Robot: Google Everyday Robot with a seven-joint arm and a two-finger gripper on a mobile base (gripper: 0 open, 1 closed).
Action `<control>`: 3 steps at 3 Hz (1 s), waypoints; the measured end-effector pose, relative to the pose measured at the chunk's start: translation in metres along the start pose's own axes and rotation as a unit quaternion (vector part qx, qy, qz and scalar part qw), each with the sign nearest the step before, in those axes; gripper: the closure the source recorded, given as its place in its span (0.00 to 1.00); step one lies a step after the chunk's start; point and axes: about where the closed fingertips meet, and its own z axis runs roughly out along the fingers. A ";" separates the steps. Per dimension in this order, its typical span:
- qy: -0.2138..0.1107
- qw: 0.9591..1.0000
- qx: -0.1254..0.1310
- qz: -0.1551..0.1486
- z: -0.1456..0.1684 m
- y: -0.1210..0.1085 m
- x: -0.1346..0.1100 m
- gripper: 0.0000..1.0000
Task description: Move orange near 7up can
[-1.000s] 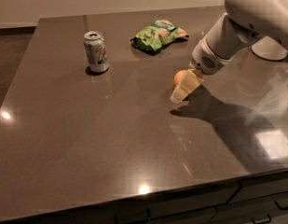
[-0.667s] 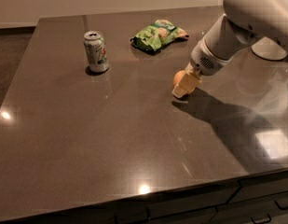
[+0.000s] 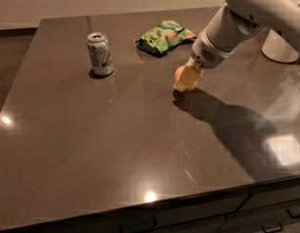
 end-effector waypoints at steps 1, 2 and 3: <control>-0.021 1.000 0.004 0.001 -0.001 -0.009 -0.042 1.00; -0.041 0.999 0.004 -0.008 0.006 -0.010 -0.087 1.00; -0.051 0.998 -0.007 -0.019 0.023 -0.002 -0.119 1.00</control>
Offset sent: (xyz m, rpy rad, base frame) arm 0.0740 0.1186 0.0549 0.1025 -0.0905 0.0461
